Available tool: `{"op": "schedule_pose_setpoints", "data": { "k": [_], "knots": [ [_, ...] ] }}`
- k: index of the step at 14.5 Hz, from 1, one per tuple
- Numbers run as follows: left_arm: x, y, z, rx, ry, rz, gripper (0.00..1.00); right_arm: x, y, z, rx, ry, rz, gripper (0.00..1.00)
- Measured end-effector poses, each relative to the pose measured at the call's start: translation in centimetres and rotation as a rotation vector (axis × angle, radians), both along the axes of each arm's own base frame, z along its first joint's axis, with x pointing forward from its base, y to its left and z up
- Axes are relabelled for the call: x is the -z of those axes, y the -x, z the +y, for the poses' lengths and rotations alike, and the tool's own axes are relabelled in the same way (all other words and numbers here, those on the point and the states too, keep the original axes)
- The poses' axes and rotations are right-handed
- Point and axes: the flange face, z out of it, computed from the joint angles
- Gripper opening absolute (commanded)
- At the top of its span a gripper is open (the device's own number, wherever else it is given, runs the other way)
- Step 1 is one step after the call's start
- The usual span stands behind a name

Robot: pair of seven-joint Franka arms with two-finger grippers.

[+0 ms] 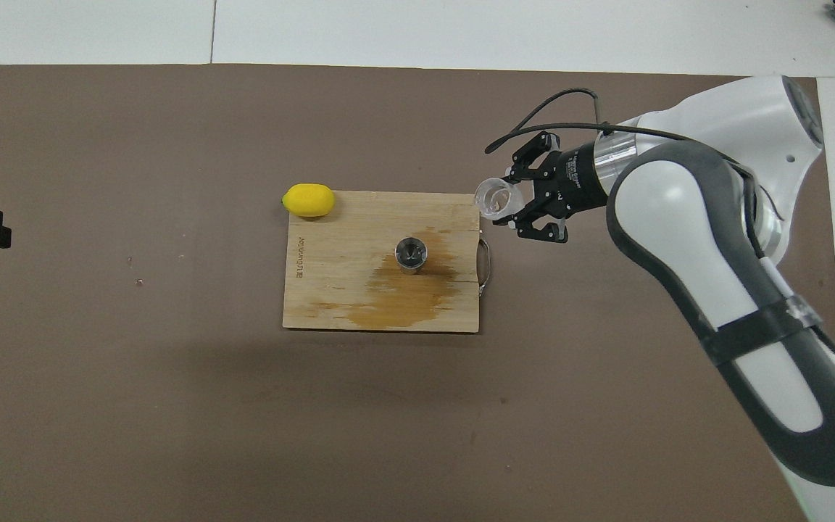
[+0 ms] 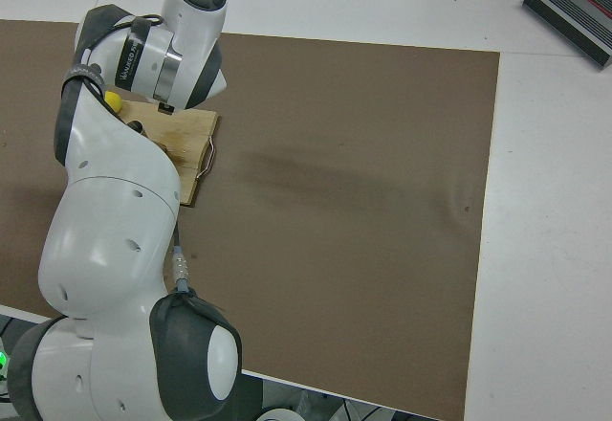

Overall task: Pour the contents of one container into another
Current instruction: 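Turn the glass upright and carry it back with the right gripper, then lower the glass cup onto the table with the right gripper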

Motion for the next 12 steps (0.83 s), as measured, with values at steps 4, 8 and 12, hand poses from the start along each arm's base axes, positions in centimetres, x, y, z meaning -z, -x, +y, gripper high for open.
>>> {"op": "schedule_pose_setpoints", "data": {
  "k": [4, 8, 12],
  "knots": [
    [0.0, 0.0, -0.1, -0.007, 0.002, 0.000, 1.00, 2.4, 0.7, -6.1, 0.057, -0.131, -0.011, 0.00],
    [0.0, 0.0, -0.1, -0.008, 0.005, -0.001, 1.00, 5.2, 2.1, -12.0, 0.071, -0.236, -0.008, 0.00],
    [0.0, 0.0, -0.2, -0.009, 0.010, -0.001, 1.00, 8.3, 3.6, -17.2, 0.073, -0.289, -0.018, 0.00]
  ]
}}
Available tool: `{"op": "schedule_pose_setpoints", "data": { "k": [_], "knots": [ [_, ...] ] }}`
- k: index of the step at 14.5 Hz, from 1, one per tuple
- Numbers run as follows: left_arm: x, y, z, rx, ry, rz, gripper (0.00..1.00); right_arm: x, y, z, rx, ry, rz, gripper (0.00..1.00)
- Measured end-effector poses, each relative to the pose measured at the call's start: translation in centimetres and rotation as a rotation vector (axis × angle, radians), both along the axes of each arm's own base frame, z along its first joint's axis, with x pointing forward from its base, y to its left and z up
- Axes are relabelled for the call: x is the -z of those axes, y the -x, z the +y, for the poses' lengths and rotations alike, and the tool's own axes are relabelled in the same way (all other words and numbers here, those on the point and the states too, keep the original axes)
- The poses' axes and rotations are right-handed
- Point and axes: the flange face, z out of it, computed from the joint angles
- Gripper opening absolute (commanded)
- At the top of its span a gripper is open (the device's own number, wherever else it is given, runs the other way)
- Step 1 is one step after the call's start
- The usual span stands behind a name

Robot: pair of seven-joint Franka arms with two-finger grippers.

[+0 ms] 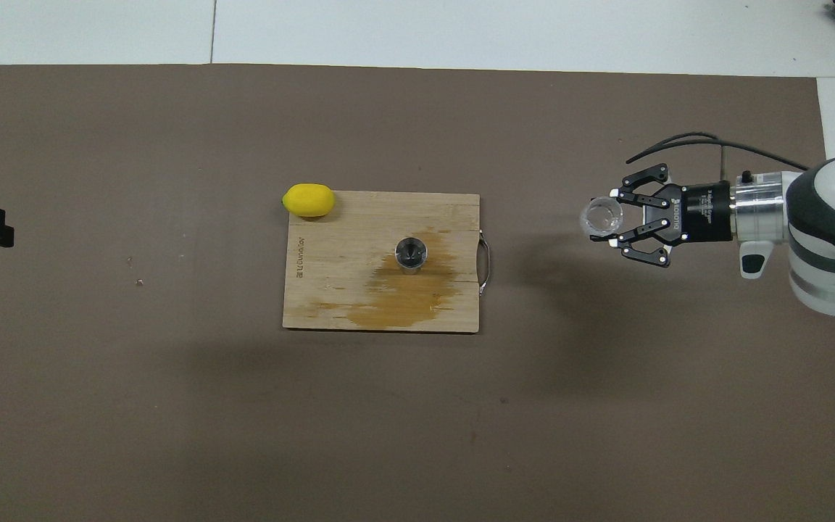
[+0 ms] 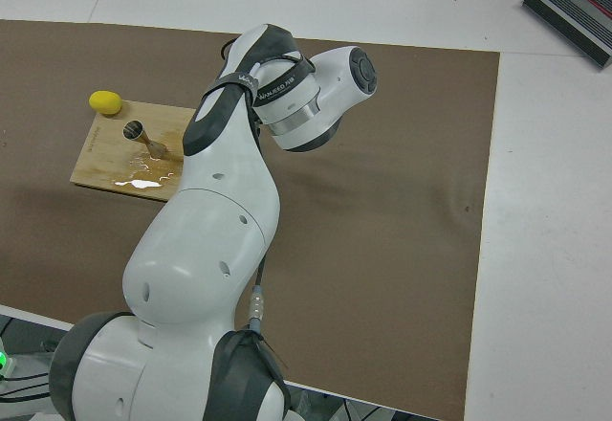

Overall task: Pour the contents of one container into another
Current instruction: 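Lower the glass cup onto the table with the right gripper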

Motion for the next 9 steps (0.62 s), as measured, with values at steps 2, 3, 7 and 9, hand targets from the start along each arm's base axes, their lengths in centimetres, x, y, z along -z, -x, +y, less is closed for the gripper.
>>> {"op": "schedule_pose_setpoints", "data": {
  "k": [2, 3, 7, 9],
  "knots": [
    [0.0, 0.0, 0.0, 0.000, 0.001, 0.000, 1.00, 2.4, 0.7, -1.6, -0.021, -0.058, -0.005, 0.00],
    [0.0, 0.0, 0.0, 0.000, 0.001, 0.000, 1.00, 3.9, 0.8, -2.4, -0.028, -0.076, -0.011, 0.00],
    [0.0, 0.0, 0.0, 0.000, 0.001, 0.000, 1.00, 8.0, 1.3, -5.6, -0.017, -0.086, -0.022, 0.00],
    [0.0, 0.0, 0.0, 0.000, 0.001, 0.000, 1.00, 9.2, 1.5, -6.5, -0.017, -0.090, -0.030, 0.00]
  ]
}}
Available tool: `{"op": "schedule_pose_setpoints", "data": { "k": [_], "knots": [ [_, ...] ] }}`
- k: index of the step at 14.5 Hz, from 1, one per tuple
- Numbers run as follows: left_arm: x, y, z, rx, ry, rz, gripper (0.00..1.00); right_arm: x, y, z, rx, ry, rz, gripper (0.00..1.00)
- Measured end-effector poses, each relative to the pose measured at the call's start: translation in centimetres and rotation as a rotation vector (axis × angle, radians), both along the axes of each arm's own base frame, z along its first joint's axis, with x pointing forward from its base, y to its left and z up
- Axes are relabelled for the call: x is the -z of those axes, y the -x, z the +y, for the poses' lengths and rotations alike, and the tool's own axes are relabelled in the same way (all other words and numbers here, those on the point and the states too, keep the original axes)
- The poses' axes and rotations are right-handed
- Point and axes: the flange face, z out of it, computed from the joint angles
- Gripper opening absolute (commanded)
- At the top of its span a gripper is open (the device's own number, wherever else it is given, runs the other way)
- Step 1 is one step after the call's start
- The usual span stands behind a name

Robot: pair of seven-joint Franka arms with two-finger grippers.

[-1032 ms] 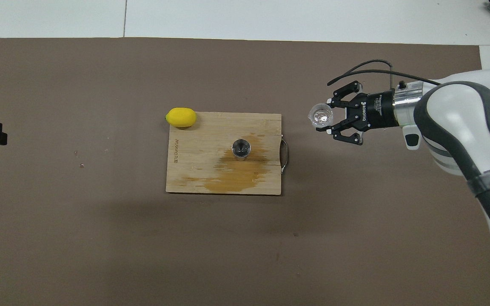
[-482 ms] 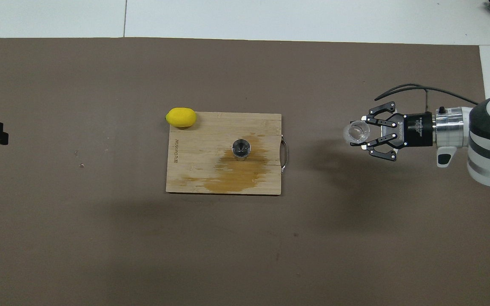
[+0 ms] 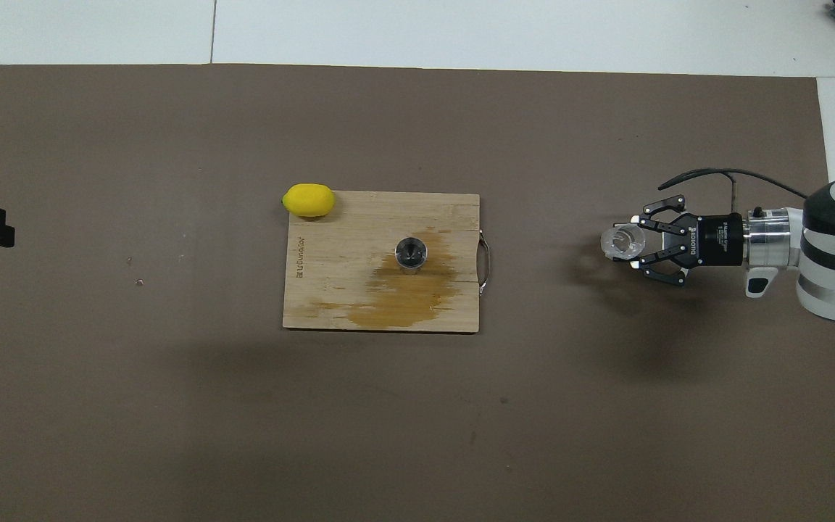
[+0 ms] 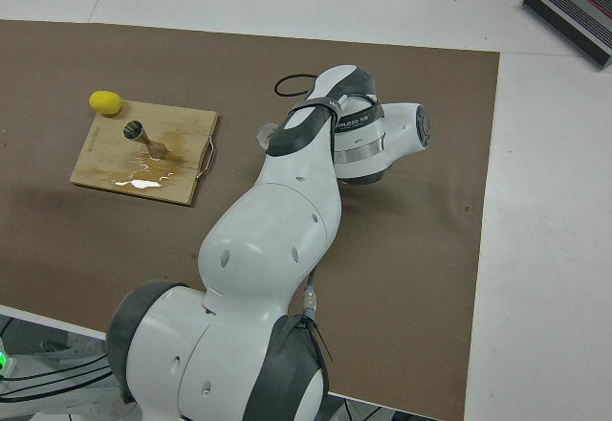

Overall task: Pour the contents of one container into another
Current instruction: 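Lower the glass cup onto the table with the right gripper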

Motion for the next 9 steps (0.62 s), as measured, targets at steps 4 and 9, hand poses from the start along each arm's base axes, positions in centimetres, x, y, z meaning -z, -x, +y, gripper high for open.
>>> {"op": "schedule_pose_setpoints", "data": {
  "k": [4, 9],
  "knots": [
    [0.0, 0.0, -0.1, 0.001, 0.000, 0.000, 1.00, 1.8, -0.4, 1.8, 0.010, -0.059, -0.013, 0.00],
    [0.0, 0.0, -0.2, 0.002, 0.000, 0.000, 1.00, 3.7, 0.0, 2.3, 0.006, -0.085, -0.032, 0.00]
  ]
}}
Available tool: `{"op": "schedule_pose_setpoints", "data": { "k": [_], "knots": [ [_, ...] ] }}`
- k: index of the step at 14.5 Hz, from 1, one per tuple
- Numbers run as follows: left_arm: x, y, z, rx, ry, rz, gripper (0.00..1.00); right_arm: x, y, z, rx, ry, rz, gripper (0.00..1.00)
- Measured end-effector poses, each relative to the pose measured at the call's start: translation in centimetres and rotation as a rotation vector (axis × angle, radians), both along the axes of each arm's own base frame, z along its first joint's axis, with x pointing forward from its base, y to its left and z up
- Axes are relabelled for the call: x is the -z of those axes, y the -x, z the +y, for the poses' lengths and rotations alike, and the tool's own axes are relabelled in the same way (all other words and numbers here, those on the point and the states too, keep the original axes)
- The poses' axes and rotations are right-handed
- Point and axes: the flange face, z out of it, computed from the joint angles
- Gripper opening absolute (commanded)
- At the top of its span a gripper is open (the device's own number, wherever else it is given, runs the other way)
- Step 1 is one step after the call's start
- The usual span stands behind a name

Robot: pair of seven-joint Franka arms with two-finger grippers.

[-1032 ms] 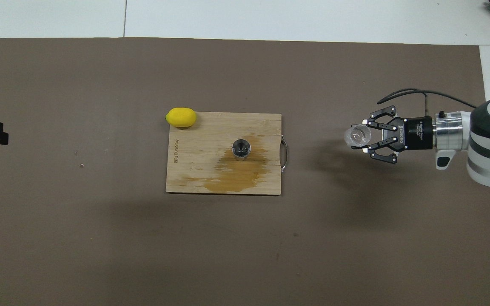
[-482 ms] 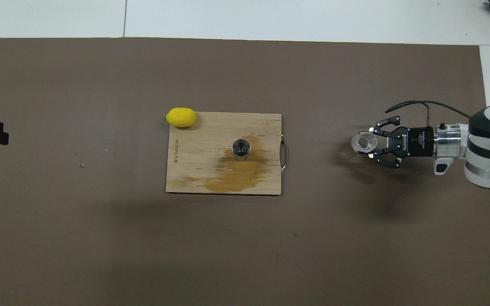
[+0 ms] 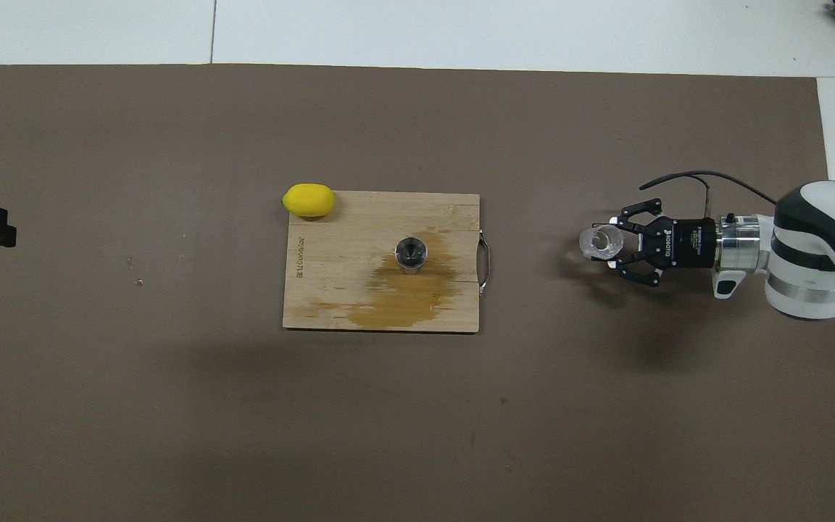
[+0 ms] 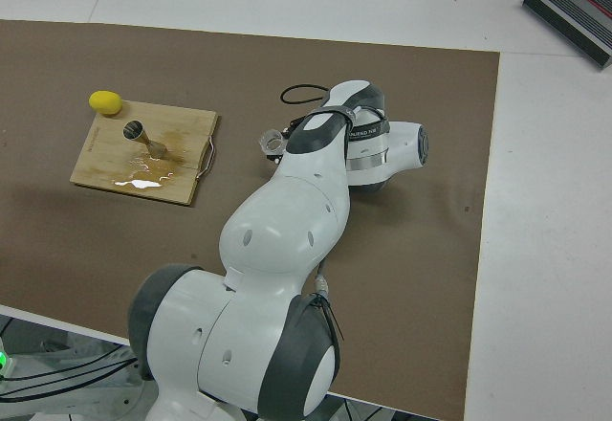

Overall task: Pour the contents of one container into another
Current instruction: 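Lower the glass cup onto the table with the right gripper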

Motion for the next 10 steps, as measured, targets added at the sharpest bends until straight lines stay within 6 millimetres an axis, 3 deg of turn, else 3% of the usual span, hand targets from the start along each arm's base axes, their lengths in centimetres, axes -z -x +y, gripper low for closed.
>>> {"op": "schedule_pose_setpoints", "data": {
  "k": [4, 10],
  "knots": [
    [0.0, 0.0, 0.0, 0.000, 0.000, 0.000, 1.00, 2.1, 0.4, 0.0, 0.016, -0.023, 0.012, 0.00],
    [0.0, 0.0, -0.1, -0.012, 0.000, 0.000, 1.00, 2.8, 0.7, 0.1, 0.020, -0.029, 0.022, 0.00]
  ]
}}
